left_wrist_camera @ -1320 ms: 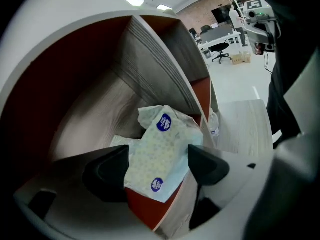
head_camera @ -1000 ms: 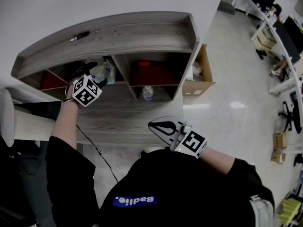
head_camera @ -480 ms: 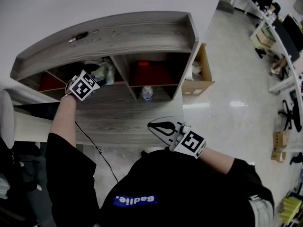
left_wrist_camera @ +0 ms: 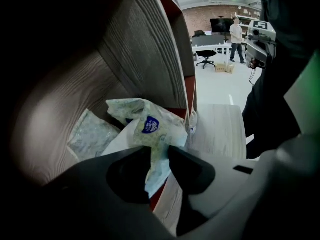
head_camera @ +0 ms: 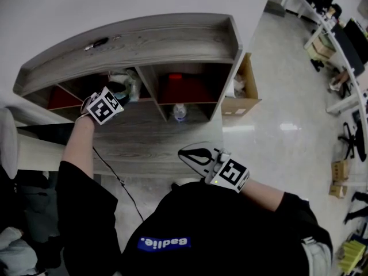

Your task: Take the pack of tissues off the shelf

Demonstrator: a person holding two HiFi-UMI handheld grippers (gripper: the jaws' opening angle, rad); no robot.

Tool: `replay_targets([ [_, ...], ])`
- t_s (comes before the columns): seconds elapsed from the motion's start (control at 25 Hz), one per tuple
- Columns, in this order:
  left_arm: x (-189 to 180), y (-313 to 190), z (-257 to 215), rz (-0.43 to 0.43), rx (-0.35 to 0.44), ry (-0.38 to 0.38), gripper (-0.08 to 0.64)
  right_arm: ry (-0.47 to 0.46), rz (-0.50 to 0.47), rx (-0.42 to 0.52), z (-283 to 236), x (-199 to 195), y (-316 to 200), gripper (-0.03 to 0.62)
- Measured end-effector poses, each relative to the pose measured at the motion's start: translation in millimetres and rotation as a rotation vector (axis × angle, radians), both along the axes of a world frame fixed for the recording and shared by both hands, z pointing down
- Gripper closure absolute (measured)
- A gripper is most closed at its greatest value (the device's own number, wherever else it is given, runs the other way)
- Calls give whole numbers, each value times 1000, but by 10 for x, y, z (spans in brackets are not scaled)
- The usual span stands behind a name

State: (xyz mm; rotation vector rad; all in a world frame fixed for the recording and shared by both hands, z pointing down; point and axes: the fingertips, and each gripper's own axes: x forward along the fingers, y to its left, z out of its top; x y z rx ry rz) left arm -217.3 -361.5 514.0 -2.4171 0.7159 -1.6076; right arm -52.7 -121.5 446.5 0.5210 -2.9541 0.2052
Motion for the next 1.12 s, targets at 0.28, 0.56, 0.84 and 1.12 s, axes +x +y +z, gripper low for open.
replay_targets([
  [0.28,3,66,61,61,79,-102,523,0,5,5,1,6,25,563],
  [0.56,-37,86,16,59,128,-119,549,2,4,13,-28,-17,48,563],
  [0.84,-82,221,-64,63,162,-132,551,6,-6,19,-46,-62,75,563],
  [1.12,-118,406,-196,49,202,-105,552,10,-28,28,-77,-122,116,563],
])
